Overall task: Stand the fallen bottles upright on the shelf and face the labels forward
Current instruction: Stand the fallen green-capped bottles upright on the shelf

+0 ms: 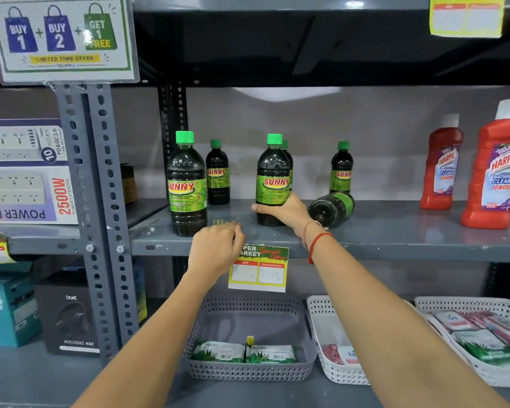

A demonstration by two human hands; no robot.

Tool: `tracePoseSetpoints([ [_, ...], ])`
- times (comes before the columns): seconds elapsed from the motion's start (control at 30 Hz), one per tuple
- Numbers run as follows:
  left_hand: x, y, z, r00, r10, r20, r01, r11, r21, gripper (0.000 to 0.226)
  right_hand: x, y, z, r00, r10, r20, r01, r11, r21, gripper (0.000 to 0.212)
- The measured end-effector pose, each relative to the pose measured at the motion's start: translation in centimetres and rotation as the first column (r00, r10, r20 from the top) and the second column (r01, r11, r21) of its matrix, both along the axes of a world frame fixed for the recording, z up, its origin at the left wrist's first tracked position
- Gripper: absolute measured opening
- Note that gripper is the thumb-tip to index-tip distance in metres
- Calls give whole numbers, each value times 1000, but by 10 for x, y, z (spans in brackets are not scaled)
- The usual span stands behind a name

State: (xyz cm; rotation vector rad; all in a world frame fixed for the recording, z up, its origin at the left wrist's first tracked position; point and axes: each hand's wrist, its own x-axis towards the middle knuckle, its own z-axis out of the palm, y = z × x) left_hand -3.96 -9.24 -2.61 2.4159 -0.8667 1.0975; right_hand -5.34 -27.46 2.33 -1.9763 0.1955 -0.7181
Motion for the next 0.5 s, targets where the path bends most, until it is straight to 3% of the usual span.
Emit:
tracePoseSetpoints([
  [0.17,0,0,0,1000,0,-4,0,1000,7,73,-5,-11,0,994,96,-45,-91,990,111,70],
  [0.5,-1,0,1,1000,-3,-5,3,1000,12,76,-43,-6,-9,996,82,-24,-82,996,23,79],
])
